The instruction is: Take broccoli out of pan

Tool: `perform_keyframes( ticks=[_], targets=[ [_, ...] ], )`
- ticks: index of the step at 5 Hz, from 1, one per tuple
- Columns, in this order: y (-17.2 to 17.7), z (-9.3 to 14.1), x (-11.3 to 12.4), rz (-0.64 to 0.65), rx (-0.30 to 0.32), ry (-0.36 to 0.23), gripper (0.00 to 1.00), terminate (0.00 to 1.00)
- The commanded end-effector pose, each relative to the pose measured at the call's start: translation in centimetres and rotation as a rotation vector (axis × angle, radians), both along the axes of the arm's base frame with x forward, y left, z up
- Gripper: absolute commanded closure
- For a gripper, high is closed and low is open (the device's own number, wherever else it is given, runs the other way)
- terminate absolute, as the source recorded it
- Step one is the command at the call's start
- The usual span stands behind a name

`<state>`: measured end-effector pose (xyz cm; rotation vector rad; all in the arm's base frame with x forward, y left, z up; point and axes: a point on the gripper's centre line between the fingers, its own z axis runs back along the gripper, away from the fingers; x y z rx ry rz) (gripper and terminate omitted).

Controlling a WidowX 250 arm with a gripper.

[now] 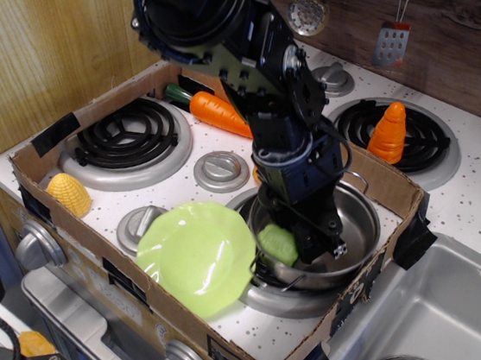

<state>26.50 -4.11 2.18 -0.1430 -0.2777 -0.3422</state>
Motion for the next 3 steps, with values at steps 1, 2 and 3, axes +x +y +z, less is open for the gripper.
perform_keyframes(
  ticks=[1,2,3],
  targets=[
    [-0.6,0.1,0.3,-0.046,-0.009,-0.023,1.00,0.00],
    [-0.5,2.3,1.2,-0.061,0.016,0.000,1.00,0.00],
    [-0.5,5.5,1.9,-0.056,0.044,0.002,1.00,0.00]
  ],
)
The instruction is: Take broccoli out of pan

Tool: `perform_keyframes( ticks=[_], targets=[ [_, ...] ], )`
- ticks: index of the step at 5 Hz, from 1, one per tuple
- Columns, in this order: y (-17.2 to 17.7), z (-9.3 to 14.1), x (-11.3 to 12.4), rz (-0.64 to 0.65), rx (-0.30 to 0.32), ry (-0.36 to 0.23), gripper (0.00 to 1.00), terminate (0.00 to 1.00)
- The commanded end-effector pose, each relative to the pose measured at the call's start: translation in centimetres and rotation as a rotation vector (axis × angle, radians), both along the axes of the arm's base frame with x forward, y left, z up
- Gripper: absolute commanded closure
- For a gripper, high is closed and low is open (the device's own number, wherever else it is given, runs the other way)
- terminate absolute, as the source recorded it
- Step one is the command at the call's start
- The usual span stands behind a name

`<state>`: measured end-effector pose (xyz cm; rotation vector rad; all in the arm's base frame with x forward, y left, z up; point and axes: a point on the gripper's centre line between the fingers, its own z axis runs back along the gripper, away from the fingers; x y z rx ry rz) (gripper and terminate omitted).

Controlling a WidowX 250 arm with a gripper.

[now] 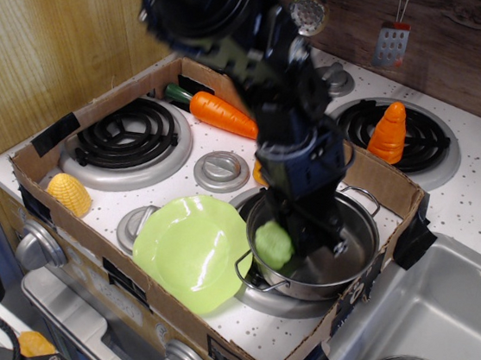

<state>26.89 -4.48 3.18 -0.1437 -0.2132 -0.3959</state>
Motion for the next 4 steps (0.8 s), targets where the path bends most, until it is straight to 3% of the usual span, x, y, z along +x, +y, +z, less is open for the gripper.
perform_keyframes(
  ticks=[1,2,4],
  targets=[
    [0.6,7.4,1.3,-0.004,0.027,-0.047,1.00,0.00],
    [2.7,8.7,0.8,-0.037,0.091,-0.050,1.00,0.00],
    [10.4,8.0,2.2,-0.271,0.228,-0.128,1.00,0.00]
  ],
)
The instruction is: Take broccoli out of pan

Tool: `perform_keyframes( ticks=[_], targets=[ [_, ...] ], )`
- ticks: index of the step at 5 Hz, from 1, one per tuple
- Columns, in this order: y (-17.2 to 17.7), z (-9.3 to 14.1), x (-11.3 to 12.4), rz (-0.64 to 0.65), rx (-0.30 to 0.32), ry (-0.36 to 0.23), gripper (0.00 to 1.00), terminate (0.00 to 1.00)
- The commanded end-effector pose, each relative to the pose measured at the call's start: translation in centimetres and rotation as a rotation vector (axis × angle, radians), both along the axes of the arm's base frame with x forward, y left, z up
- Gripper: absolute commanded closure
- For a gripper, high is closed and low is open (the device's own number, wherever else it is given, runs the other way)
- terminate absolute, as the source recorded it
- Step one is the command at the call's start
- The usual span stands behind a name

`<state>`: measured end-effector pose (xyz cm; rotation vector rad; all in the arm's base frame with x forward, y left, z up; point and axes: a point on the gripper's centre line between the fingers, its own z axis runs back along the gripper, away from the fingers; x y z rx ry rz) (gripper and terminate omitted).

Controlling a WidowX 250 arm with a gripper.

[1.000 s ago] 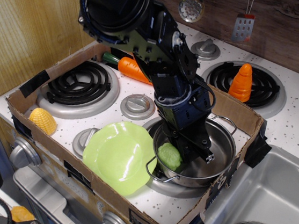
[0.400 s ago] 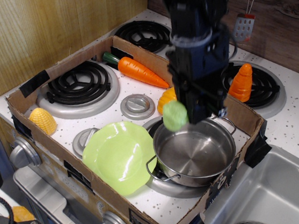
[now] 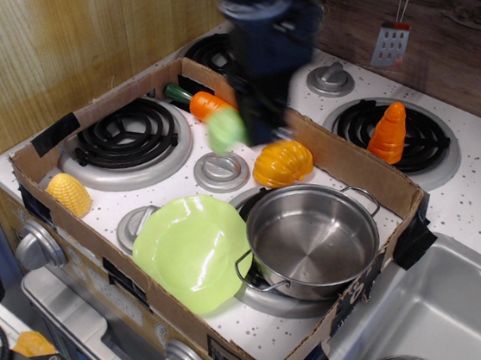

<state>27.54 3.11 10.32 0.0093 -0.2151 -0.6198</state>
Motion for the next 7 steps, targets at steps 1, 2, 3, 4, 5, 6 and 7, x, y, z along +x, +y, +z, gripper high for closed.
perform_keyframes(
  ticks=[1,2,3,4,5,6,7],
  targets=[
    [5.5,0.4,2.3,-0.127,0.082,-0.109,1.00,0.00],
    [7.1,-0.5,2.9,-0.184,0.090,-0.150,1.00,0.00],
    [8.3,-2.4,3.2,-0.276,0.105,-0.224,1.00,0.00],
    [8.5,-3.7,4.0,-0.329,0.099,-0.265,1.00,0.00],
    [7.8,-4.6,5.2,-0.348,0.076,-0.289,1.00,0.00],
    [7.1,-4.8,6.2,-0.366,0.099,-0.349,1.00,0.00],
    [6.2,-4.5,7.7,-0.392,0.127,-0.405,1.00,0.00]
  ],
)
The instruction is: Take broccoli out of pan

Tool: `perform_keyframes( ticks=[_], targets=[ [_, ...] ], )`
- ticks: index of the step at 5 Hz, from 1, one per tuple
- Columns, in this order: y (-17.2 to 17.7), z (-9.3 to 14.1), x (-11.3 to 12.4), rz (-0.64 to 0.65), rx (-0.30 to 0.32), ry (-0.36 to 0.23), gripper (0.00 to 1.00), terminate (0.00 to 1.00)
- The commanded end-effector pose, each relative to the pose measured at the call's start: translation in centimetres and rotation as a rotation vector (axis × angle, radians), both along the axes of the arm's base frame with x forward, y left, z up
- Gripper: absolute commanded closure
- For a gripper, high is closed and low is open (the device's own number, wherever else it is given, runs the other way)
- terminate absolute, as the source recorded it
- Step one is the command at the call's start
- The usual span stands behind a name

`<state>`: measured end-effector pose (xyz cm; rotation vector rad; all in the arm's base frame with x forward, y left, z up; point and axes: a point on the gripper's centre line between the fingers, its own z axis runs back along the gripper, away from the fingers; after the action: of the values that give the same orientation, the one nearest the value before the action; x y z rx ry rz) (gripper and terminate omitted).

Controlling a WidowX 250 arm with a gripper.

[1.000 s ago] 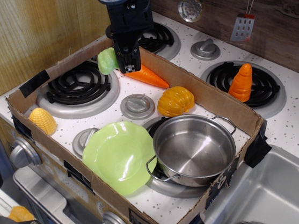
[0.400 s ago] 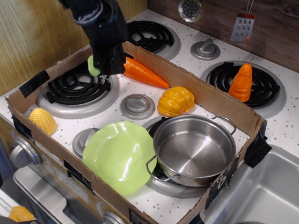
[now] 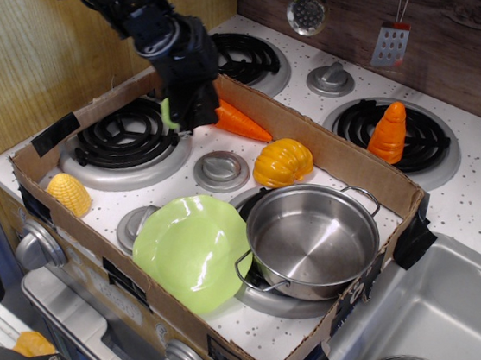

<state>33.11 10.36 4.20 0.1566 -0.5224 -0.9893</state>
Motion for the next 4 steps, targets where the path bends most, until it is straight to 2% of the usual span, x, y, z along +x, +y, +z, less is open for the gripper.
perform_keyframes(
  ticks=[1,2,3,4],
  targets=[
    [-1.8,1.9,2.9,-0.029,0.041,-0.076,1.00,0.00],
    [-2.3,2.6,2.4,-0.011,0.050,-0.048,0.00,0.00],
    [-2.5,3.4,1.9,0.005,0.041,0.012,0.00,0.00],
    [-2.7,4.7,1.6,-0.011,0.072,0.018,0.00,0.00]
  ],
)
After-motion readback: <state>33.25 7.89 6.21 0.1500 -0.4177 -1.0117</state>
